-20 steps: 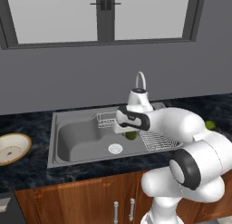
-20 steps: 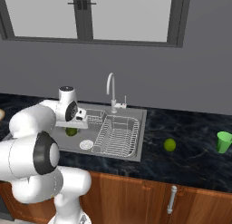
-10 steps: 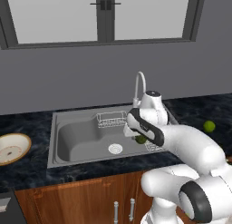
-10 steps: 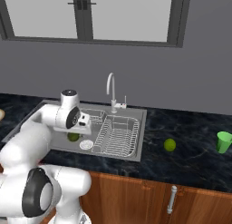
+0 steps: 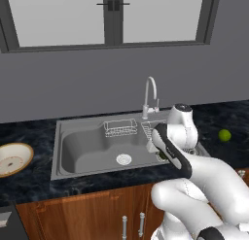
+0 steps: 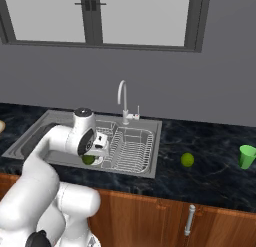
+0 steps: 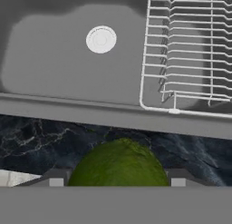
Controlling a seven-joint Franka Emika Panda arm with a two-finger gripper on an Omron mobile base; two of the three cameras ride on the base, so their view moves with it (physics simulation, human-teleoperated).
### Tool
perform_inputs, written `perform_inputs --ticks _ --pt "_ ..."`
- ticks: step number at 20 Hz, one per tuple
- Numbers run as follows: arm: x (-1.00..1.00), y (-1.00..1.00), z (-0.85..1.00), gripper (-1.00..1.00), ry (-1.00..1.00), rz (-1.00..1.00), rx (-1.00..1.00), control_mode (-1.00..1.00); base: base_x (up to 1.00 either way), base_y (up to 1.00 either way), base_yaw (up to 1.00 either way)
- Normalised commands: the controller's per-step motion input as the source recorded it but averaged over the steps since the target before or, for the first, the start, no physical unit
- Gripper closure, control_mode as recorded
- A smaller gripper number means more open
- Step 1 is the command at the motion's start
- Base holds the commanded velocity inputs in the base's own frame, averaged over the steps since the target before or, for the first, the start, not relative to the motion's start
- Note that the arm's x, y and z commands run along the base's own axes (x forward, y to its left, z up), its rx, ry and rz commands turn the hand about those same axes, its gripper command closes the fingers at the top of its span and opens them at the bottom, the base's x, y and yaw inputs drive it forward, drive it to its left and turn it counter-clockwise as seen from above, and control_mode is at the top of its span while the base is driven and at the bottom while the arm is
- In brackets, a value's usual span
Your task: Remove the lime and lime from the sink. Then move the bowl and cup from the counter to the sink for washing.
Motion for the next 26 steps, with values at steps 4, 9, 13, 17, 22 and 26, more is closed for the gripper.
perform_inputs --ticks 4,9,13,17,22,26 --pt "-0.08 -0.48 0.0 1.0 0.0 0.0 0.0 -1.0 0.0 0.0 0.0" --pt "-0.04 -0.51 0.0 1.0 0.0 0.0 0.0 -1.0 0.0 0.0 0.0" --pt "0.05 -0.46 0.05 1.0 0.0 -0.03 0.0 -1.0 0.0 0.0 0.0" --pt "0.1 -0.47 0.05 1.0 0.04 -0.02 0.0 -1.0 0.0 0.0 0.0" --pt "0.12 -0.5 0.05 1.0 0.05 0.0 0.0 -1.0 0.0 0.0 0.0" --pt "0.15 -0.48 0.06 1.0 0.1 0.0 0.0 -1.0 0.0 0.0 0.0"
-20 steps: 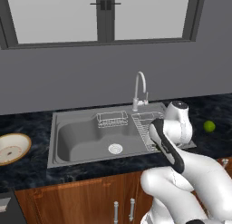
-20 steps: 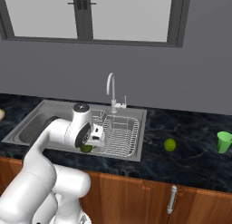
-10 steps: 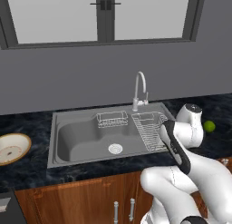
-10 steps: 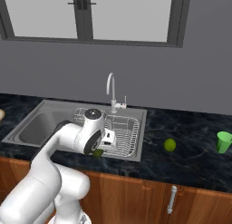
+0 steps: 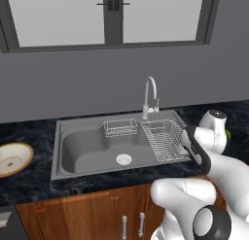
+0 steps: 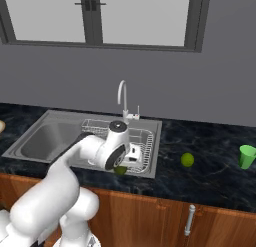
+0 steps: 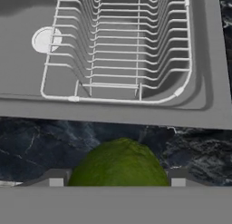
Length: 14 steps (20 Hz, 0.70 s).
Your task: Remove the lime and lime from the sink. Then move the bowl and cup from the counter to the sink for washing.
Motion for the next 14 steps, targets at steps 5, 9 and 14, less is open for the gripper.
perform_inputs --ticks 5,9,14 --pt "0.16 -0.47 0.02 1.0 0.1 0.0 0.0 -1.0 0.0 0.0 0.0" --pt "0.15 -0.49 0.02 1.0 0.07 0.0 0.0 -1.0 0.0 0.0 0.0" --pt "0.15 -0.49 0.01 1.0 0.06 0.0 0.0 -1.0 0.0 0.0 0.0"
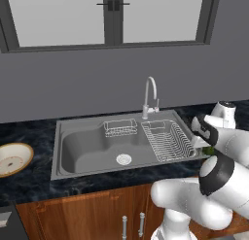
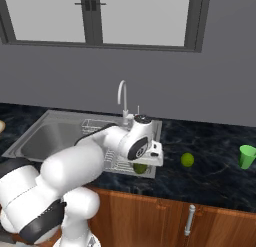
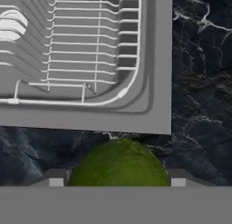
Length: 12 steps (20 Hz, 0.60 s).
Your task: Remove the lime and lime from the sink. Then move the bowl and cup from the counter to the sink for washing.
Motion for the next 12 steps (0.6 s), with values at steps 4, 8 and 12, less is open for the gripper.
perform_inputs --ticks 4,8,12 --pt "0.13 -0.49 0.0 1.0 0.05 0.0 0.0 -1.0 0.0 0.0 0.0" --pt "0.13 -0.52 -0.01 1.0 0.04 0.0 0.0 -1.0 0.0 0.0 0.0" --pt "0.14 -0.5 -0.01 1.0 0.08 0.0 0.02 -1.0 0.0 0.0 0.0"
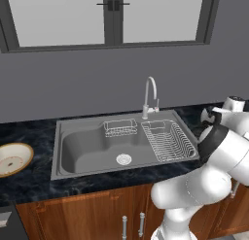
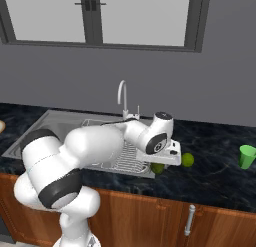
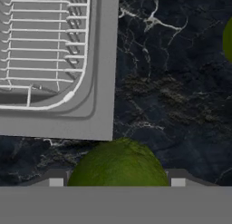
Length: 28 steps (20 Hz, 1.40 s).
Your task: Remove the lime and lime from the sink. Then move the bowl and cup from the counter to the sink for washing.
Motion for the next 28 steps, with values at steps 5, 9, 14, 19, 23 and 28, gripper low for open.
perform_inputs --ticks 5,9,14,19,23,28 --pt "0.12 -0.39 -0.09 1.0 0.09 0.01 0.03 -1.0 0.0 0.0 0.0" --pt "0.06 -0.36 -0.14 1.0 0.01 0.04 0.02 -1.0 0.0 0.0 0.0" --pt "0.01 -0.26 -0.19 1.0 0.0 0.05 0.01 -1.0 0.0 0.0 0.0" --pt "0.09 -0.24 -0.18 1.0 0.0 0.03 0.0 -1.0 0.0 0.0 0.0" --pt "0.19 -0.24 -0.16 1.0 0.0 0.01 0.0 -1.0 0.0 0.0 0.0" --pt "0.14 -0.2 -0.19 1.0 0.0 0.02 0.0 -1.0 0.0 0.0 0.0"
